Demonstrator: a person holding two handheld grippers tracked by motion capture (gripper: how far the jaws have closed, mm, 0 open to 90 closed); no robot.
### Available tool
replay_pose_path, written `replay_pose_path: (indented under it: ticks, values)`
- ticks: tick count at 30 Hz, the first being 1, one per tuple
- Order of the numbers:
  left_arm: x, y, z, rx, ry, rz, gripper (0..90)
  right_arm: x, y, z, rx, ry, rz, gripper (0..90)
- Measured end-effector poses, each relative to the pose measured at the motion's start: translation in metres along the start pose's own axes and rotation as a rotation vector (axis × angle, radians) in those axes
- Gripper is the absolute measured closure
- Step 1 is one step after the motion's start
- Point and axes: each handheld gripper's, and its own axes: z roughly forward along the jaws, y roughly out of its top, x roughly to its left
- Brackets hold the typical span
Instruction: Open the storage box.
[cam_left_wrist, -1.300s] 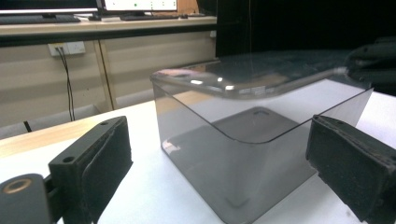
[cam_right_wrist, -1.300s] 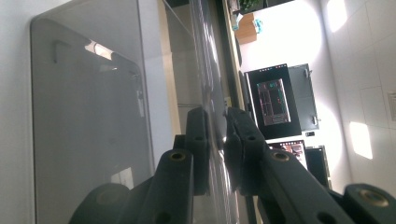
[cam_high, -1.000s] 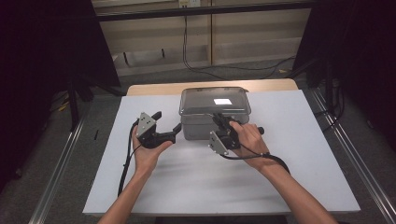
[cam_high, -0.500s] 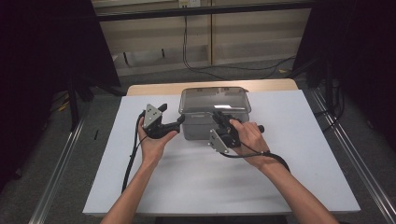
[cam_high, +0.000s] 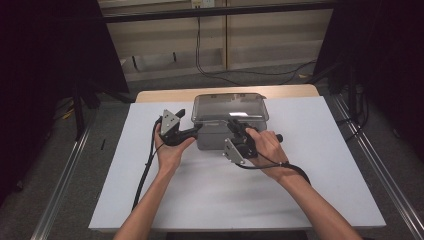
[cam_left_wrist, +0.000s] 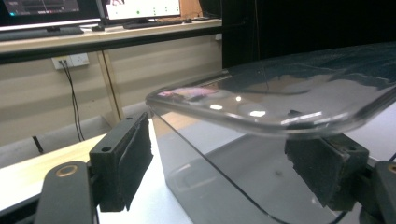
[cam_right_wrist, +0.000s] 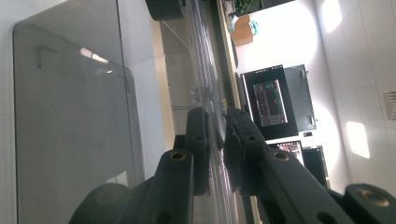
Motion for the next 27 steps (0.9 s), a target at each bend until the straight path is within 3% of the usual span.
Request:
replay_pose_path:
  ticks: [9,14,15,16,20,21,22,23,24,25,27]
  values:
    - [0.001,0.003,0.003,-0.009,0.000,0.019,29.6,0.001,-0.002,0.000,-0.005,0.013,0.017,74.2]
    - [0.000,0.003,0.003,-0.010,-0.006,0.019,29.9,-0.001,-0.006,0.000,-0.007,0.011,0.076,66.5]
    - [0.001,0.003,0.003,-0.014,-0.006,0.022,30.3,-0.003,-0.009,0.000,-0.010,0.013,0.113,63.6]
    - [0.001,0.003,0.003,-0.014,-0.006,0.022,30.6,-0.003,-0.009,0.000,-0.010,0.013,0.113,63.6]
    - [0.001,0.003,0.003,-0.006,-0.006,0.024,30.7,-0.005,-0.020,-0.001,-0.014,0.024,0.195,57.7]
    - [0.001,0.003,0.003,-0.005,-0.008,0.021,30.8,-0.005,-0.027,-0.001,-0.008,0.033,0.245,54.0]
    - [0.001,0.003,0.003,-0.005,-0.008,0.021,31.0,-0.005,-0.027,-0.001,-0.008,0.033,0.245,54.0]
    - [0.001,0.003,0.003,-0.006,-0.008,0.016,31.0,-0.007,-0.034,-0.002,-0.003,0.035,0.305,48.9]
    - [0.001,0.003,0.003,-0.006,-0.008,0.016,31.0,-0.007,-0.034,-0.002,-0.003,0.035,0.305,48.9]
    - [0.001,0.003,0.003,-0.005,-0.014,0.003,31.1,-0.010,-0.041,-0.003,-0.010,0.045,0.372,44.3]
    - [0.001,0.003,0.003,-0.006,-0.017,-0.008,31.1,-0.012,-0.046,-0.004,-0.013,0.043,0.423,39.6]
